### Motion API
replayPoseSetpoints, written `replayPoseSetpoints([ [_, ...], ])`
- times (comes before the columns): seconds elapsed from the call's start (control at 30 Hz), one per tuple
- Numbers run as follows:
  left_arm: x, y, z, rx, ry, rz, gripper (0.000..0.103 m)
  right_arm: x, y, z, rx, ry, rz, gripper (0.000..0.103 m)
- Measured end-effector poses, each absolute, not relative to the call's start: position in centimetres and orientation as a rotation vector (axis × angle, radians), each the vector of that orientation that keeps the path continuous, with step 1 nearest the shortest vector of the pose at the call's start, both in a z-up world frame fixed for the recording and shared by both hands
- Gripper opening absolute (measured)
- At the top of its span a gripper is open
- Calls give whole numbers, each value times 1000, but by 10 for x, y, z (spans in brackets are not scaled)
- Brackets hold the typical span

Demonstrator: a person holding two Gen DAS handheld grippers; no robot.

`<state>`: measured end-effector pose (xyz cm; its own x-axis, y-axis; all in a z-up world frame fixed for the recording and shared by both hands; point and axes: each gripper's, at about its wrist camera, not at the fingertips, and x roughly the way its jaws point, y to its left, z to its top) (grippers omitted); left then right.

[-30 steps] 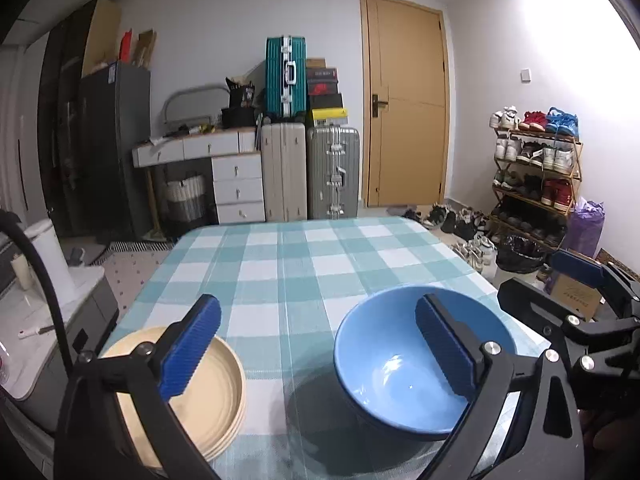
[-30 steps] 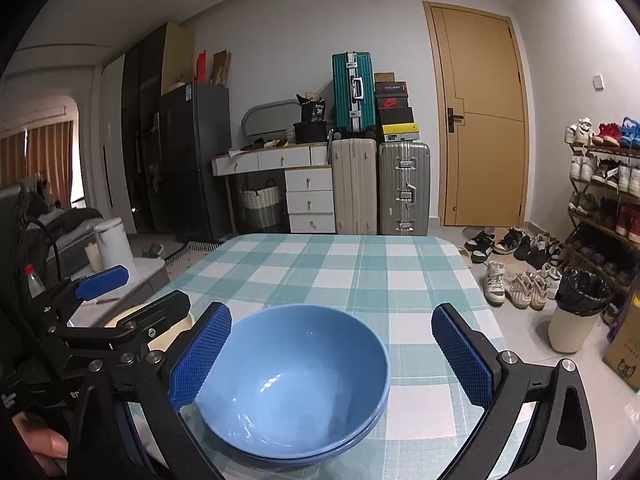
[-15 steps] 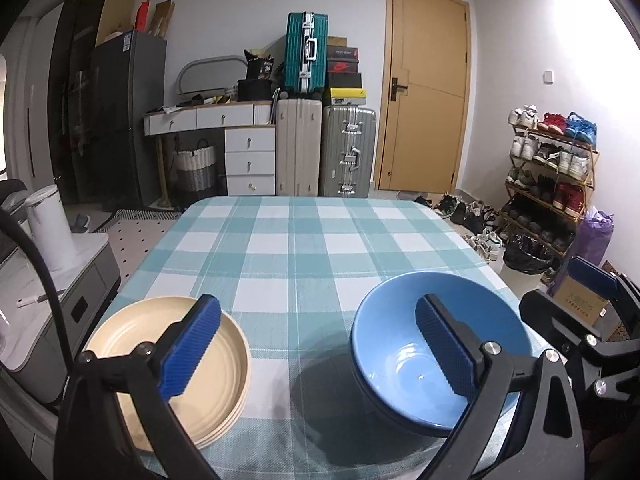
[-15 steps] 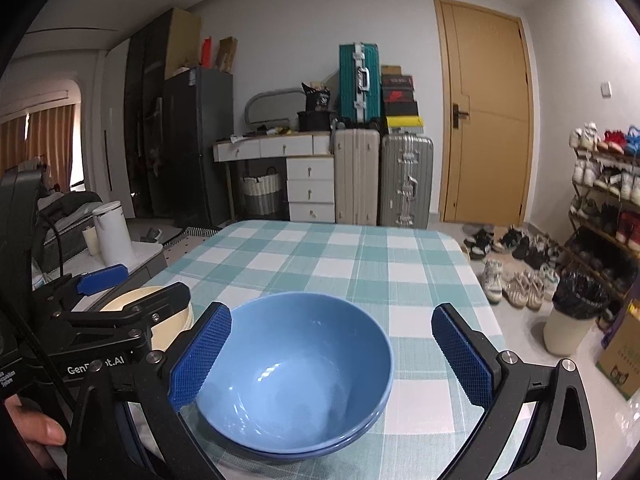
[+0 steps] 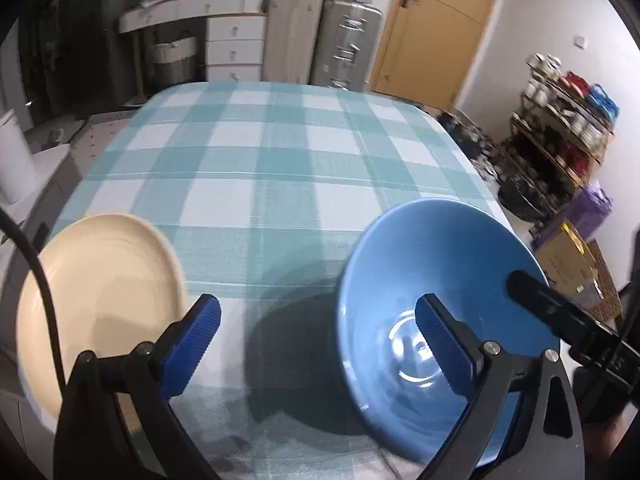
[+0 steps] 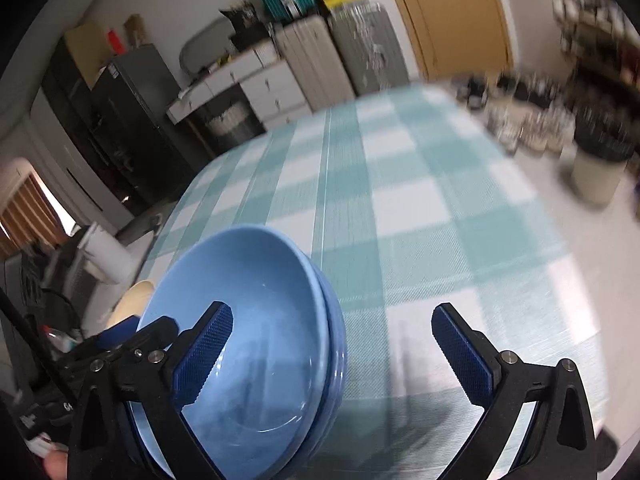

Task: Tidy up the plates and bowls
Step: 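Close both grippers on the rim of the bowl stack, then carry the bowl stack with both grippers over the cream plate stack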

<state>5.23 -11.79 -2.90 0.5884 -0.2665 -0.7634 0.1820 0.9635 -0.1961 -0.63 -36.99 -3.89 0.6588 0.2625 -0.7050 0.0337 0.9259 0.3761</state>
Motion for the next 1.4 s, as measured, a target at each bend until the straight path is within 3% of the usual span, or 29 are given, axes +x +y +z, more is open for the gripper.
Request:
replayPoseSetpoints([
  [0.1, 62, -125, -36, -84, 950, -288, 98, 4, -374, -54, 429, 910, 152, 101],
  [0.2, 67, -120, -42, -112, 994, -295, 93, 8, -376, -66, 474, 957, 179, 87],
  [0.27, 69, -117, -44, -137, 1015, -314, 80, 12, -376, -73, 493, 990, 185, 75],
  [0.33, 74, -118, -47, -135, 1053, -334, 42, 13, -376, -77, 518, 1009, 209, 74],
  [0.37, 78, -119, -50, -127, 1086, -335, 37, 15, -375, -81, 537, 1028, 228, 74],
  [0.6, 83, -126, -58, -118, 1227, -369, 29, 18, -370, -88, 571, 1069, 250, 72],
  [0.8, 78, -139, -59, -75, 1278, -379, 16, 24, -356, -92, 553, 1135, 261, 42],
  [0.97, 79, -137, -55, -93, 1296, -378, 13, 22, -355, -90, 500, 1161, 209, 25],
  [1.4, 78, -118, -42, -171, 1293, -359, 11, 28, -346, -71, 468, 1186, 212, 24],
])
